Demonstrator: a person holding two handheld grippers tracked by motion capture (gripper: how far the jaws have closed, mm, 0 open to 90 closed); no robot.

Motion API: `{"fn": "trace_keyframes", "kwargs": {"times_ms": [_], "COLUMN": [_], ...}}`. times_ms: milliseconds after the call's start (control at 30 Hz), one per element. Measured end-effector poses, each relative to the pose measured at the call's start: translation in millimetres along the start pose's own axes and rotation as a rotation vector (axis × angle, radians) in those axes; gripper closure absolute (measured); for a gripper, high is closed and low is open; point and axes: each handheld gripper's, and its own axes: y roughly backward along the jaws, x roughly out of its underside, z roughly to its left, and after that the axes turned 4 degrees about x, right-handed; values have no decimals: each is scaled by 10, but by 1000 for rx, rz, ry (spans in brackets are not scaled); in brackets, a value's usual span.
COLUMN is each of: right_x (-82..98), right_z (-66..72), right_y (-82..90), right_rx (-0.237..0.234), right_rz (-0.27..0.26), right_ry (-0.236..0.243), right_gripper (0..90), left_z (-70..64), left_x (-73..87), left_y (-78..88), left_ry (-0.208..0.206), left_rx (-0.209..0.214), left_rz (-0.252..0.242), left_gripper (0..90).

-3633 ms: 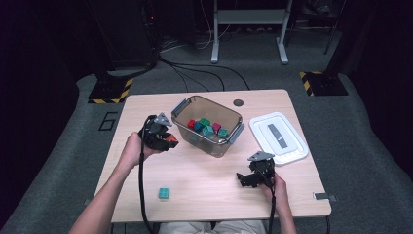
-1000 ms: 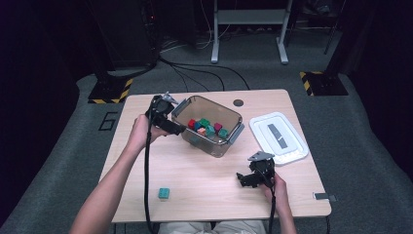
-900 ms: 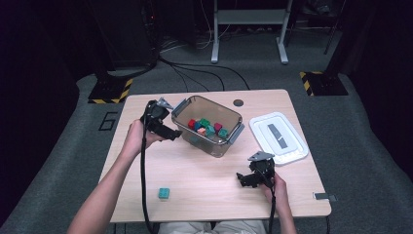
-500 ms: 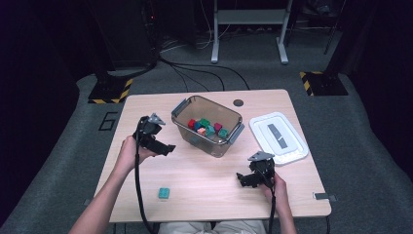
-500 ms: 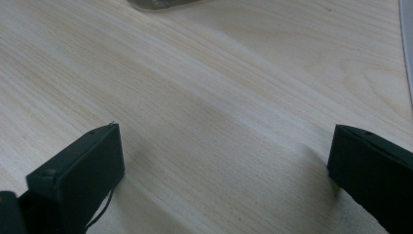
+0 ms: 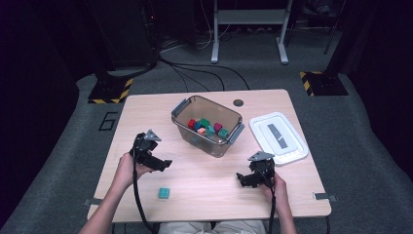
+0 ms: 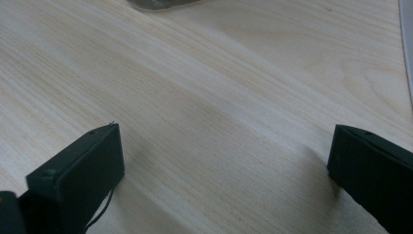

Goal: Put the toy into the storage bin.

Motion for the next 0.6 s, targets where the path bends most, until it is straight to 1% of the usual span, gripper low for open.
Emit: {"fn": "trace_keyframes", "kwargs": {"times_ms": [100,200,233,267,367,433,467,533,567,600], "right_x": [1,0,0,0,0,0,0,0,0,0], "right_z": [-2,-2,0,0,0,-1,0,-1,-1,0], "right_y": [1,1,0,0,0,0,0,0,0,0], "right_rx": [-2,-1,0,0,0,-1,0,-1,-1,0], "right_rz": [1,1,0,0,0,1,0,0,0,0], "right_ry": [4,3,0,0,0,2,0,2,2,0], "right_gripper": [0,0,0,0,0,0,0,0,0,0], "left_z": [-25,-48,-68,-68,-122,-150,-150,-182,-182,-194], "left_x": [101,210,262,262,394,467,467,564,564,600], "left_y": [-26,-59,-77,-77,-141,-190,-190,-255,-255,-279], "left_ry": [12,30,40,40,41,54,54,70,70,69], "left_rx": [8,13,22,22,26,36,36,54,54,64], "left_rz": [6,-1,5,5,23,25,25,41,41,50], "left_gripper": [27,26,25,23,23,23,22,22,23,23]}}
